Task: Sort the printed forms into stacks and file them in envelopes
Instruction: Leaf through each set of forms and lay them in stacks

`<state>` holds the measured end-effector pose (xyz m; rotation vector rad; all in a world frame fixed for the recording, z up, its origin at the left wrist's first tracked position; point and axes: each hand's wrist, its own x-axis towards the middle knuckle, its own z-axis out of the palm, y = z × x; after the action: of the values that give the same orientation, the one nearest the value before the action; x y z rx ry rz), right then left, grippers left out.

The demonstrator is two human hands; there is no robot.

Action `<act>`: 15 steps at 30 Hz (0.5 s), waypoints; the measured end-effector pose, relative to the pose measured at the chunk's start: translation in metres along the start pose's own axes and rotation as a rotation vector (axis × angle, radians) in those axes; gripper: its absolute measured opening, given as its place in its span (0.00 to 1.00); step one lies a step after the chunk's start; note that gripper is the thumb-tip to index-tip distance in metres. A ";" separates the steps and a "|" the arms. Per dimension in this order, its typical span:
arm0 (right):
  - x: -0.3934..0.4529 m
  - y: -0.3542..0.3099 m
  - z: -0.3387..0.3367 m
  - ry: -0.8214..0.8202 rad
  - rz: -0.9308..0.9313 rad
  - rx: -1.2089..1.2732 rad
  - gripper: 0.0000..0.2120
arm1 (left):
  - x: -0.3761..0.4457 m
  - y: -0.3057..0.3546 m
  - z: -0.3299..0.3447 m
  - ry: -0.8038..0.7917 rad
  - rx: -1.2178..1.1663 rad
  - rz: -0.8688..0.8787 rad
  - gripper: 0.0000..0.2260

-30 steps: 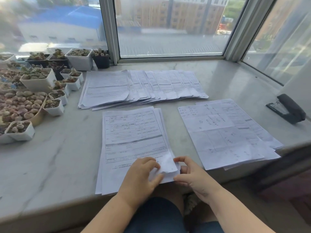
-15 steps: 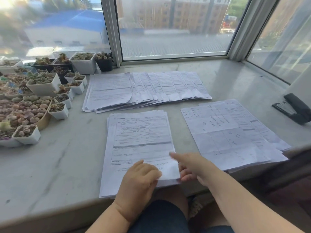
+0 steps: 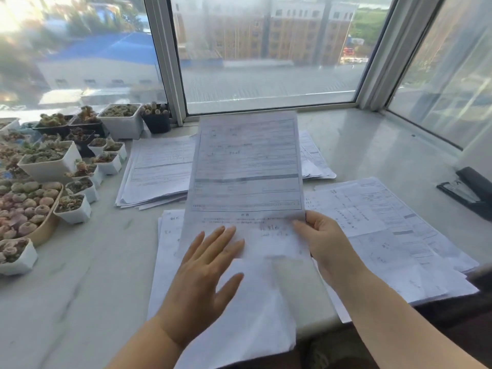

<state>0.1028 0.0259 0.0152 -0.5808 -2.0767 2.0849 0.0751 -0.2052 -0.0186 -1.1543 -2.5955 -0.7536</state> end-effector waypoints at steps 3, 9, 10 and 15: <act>0.054 -0.016 -0.016 0.222 0.012 0.175 0.14 | 0.038 -0.027 -0.005 0.072 -0.031 -0.044 0.19; 0.158 -0.049 -0.037 0.390 0.029 0.501 0.11 | 0.120 -0.107 -0.005 0.147 -0.030 -0.360 0.20; 0.173 -0.051 -0.034 0.392 0.041 0.551 0.11 | 0.131 -0.120 -0.002 0.128 -0.017 -0.400 0.20; 0.234 -0.045 0.002 0.296 0.147 0.670 0.09 | 0.164 -0.175 0.024 -0.096 0.022 -0.535 0.30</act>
<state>-0.1195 0.1112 0.0194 -0.8661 -1.1079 2.3995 -0.1643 -0.1877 -0.0420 -0.4905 -3.0210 -0.7718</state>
